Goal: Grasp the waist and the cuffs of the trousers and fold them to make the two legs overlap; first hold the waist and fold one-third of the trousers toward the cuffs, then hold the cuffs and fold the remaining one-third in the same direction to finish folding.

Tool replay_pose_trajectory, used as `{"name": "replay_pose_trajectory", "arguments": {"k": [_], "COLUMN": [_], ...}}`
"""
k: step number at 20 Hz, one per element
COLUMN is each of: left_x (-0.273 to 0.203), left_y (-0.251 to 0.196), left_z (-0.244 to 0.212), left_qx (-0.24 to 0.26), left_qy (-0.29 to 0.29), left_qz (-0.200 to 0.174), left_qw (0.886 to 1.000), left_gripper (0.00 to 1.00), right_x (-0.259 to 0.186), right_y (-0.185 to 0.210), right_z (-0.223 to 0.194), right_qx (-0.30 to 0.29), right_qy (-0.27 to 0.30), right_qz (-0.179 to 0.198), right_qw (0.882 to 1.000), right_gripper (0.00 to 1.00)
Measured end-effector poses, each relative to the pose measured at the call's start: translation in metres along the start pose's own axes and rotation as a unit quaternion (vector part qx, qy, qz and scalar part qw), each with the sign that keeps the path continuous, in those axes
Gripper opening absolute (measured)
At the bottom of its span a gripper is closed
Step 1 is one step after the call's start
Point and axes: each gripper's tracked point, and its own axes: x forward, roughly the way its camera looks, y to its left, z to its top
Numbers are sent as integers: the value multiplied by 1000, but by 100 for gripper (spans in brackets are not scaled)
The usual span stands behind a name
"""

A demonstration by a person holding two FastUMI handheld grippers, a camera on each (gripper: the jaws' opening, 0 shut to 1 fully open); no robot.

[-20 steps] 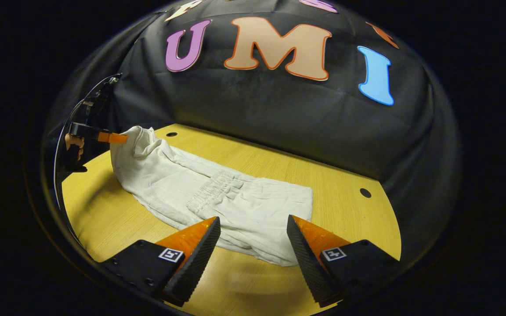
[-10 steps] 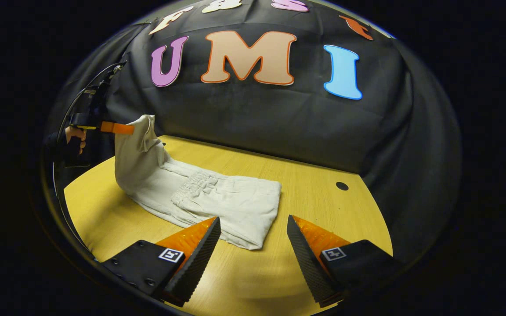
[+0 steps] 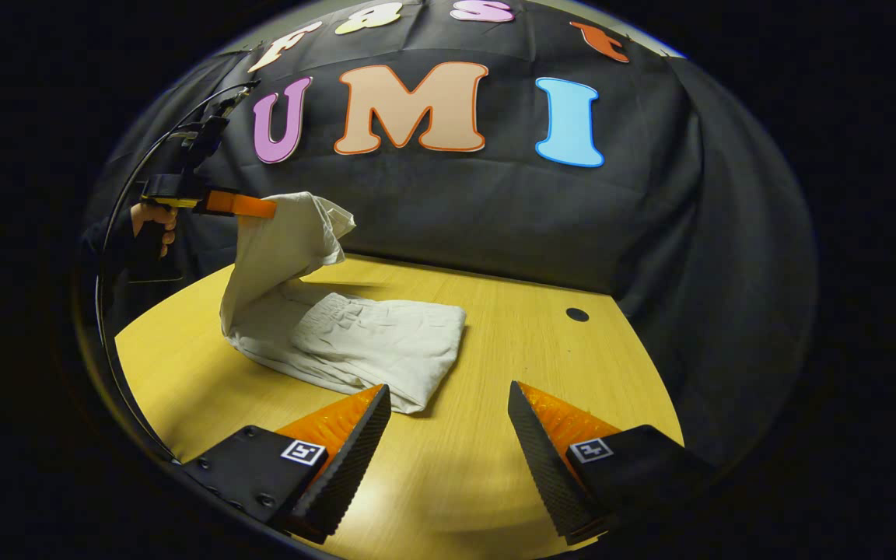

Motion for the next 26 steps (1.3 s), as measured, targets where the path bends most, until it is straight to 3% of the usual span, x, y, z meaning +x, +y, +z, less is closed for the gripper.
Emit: {"name": "replay_pose_trajectory", "arguments": {"k": [10, 13, 17, 19, 23, 24, 26], "left_x": [37, 39, 44, 37, 6, -3, -22], "left_y": [-138, -179, -211, -227, -239, -234, -214], "left_z": [1, -21, -78, -104, -108, -102, -87], "left_qx": [35, 33, 57, 66, 71, 66, 53], "left_qy": [15, 26, 73, 89, 69, 58, 36], "left_qz": [-94, -130, -142, -154, -143, -132, -99], "left_qw": [995, 991, 985, 982, 985, 987, 993], "left_gripper": [0, 0, 0, 11, 89, 98, 98], "right_x": [-20, -25, -29, -31, -31, -31, -29], "right_y": [-55, -68, -80, -80, -70, -66, -54], "right_z": [-12, -12, -8, -6, 15, 22, 43], "right_qx": [21, 25, 27, 26, 27, 28, 29], "right_qy": [2, 1, -7, -10, -29, -36, -58], "right_qz": [-34, -40, -40, -32, -6, 1, 10], "right_qw": [999, 999, 999, 999, 999, 999, 998], "right_gripper": [99, 99, 99, 99, 98, 98, 98]}}
